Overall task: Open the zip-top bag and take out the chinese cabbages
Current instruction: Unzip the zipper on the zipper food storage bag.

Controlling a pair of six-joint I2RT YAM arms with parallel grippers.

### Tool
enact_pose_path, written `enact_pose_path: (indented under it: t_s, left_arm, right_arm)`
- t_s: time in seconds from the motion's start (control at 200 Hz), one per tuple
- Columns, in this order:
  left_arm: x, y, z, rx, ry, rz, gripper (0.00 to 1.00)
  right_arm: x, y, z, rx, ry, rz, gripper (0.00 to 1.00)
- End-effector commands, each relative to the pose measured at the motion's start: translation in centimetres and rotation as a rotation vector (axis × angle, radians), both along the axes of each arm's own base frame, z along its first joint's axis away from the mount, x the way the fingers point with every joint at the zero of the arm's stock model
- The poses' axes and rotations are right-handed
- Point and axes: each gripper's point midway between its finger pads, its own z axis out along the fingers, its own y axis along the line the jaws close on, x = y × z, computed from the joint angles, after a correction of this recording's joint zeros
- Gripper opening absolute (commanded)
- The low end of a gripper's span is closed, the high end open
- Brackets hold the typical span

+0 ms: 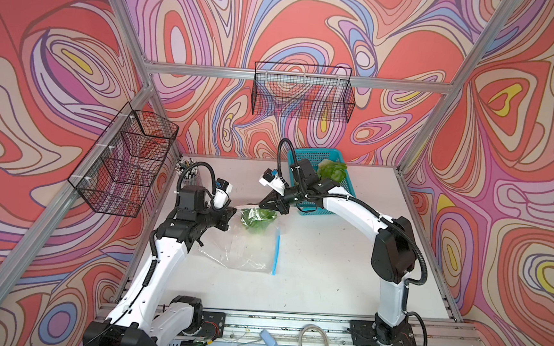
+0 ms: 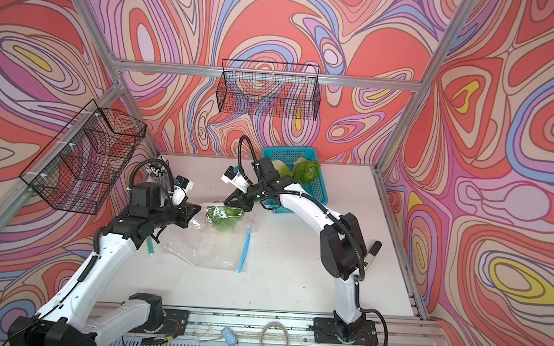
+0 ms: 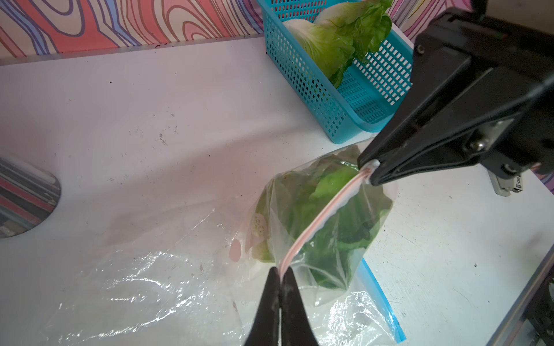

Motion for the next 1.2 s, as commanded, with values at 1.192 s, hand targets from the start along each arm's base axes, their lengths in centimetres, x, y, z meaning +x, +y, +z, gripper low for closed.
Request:
enact_pose_path:
  t_s: [1.192]
  left_arm:
    - [1.3,5.5,0.8,0.152,-0.082,0.282,0.00]
  right_arm:
    - [4.2,-11.9,-1.3,-0.096,-0.005,-0.329,0.00]
